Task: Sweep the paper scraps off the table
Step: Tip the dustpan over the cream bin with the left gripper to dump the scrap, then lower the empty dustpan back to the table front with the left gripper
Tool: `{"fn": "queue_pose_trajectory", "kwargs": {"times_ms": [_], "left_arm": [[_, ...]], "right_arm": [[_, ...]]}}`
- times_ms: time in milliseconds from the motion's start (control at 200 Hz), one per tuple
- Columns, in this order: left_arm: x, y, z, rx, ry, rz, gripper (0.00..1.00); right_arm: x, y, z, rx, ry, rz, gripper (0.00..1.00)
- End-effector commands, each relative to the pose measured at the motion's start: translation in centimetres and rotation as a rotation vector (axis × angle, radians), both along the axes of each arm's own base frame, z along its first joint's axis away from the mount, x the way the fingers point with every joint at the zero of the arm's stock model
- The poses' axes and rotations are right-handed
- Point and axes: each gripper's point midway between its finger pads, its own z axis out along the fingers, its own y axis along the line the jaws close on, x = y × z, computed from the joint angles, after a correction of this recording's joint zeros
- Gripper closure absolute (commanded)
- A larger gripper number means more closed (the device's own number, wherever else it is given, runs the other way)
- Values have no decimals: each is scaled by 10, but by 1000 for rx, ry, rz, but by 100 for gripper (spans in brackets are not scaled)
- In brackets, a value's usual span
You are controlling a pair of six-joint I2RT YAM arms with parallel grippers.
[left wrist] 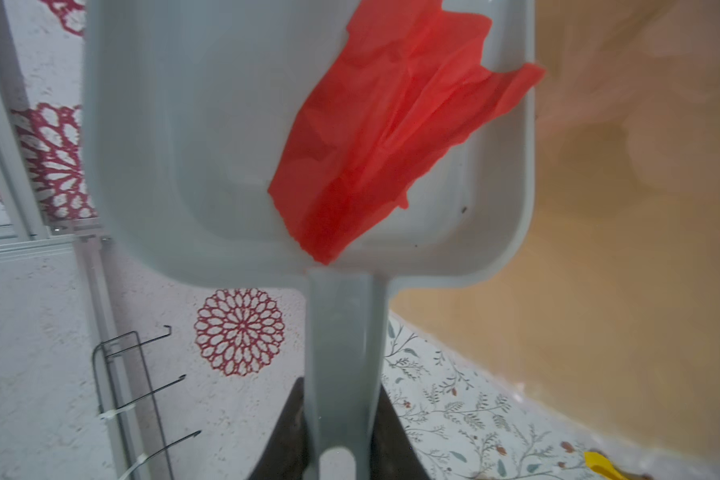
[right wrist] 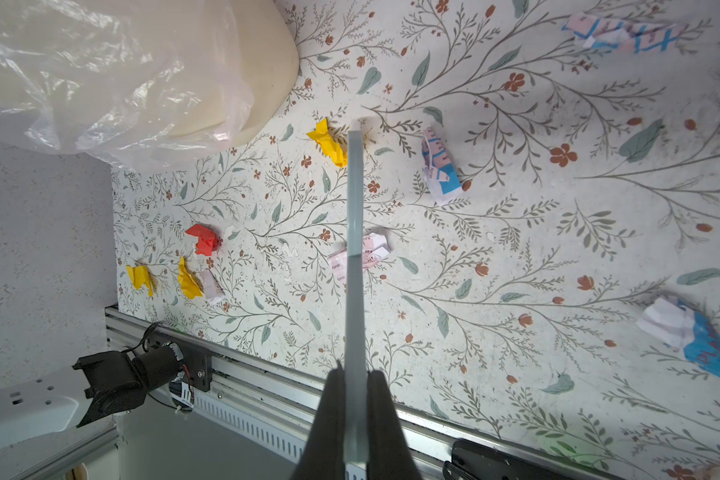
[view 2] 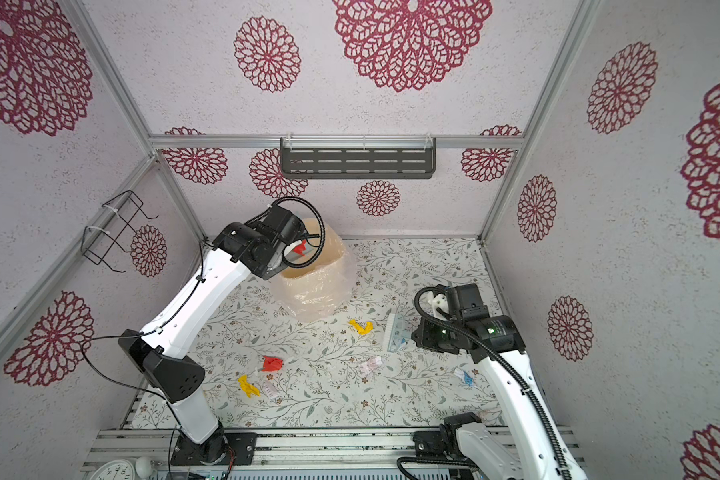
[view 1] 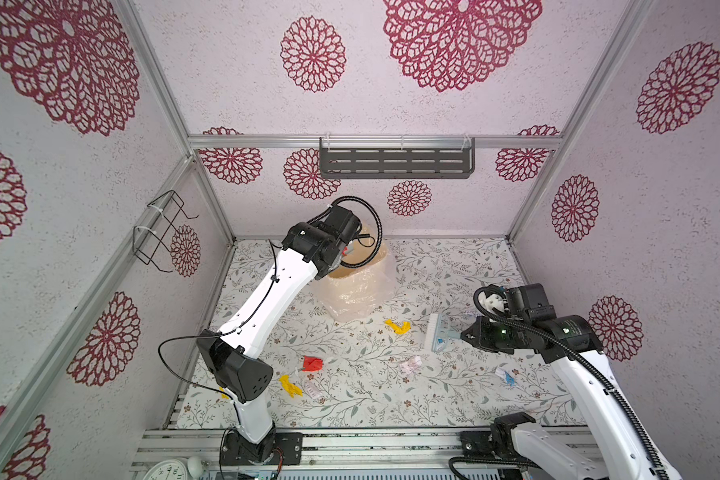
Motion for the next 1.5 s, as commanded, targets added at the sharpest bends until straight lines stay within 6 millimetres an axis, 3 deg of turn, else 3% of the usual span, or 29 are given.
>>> {"fn": "queue_pose_trajectory", "kwargs": {"times_ms": [0,255,535,696,921,1126,1496], "left_arm": [[13,2,13,213,-85,-27,100],[13,-3,28,288,-146,-53,100],[9,0,37,244,-176,-33,100],[0,-7,55,81,-230,-10,100],[-32,-41,66,-245,-209,-37,100],[-77,-78,49,-504,-88,-82,100],[-175,-130,-25,-692,230,-88,100]], "right_arm": [[1,1,6,5,-23,20,100],[1,2,5,10,-22,20,100],[-1,1,6,9,-24,20,100],[-2,-1,5,-6,-25,22,100],[0,-7,5,-59,-26,32,100],[-1,-13,3,-120,-22,57,100],[-3,-6,-7,-243,-15,132,100]]}}
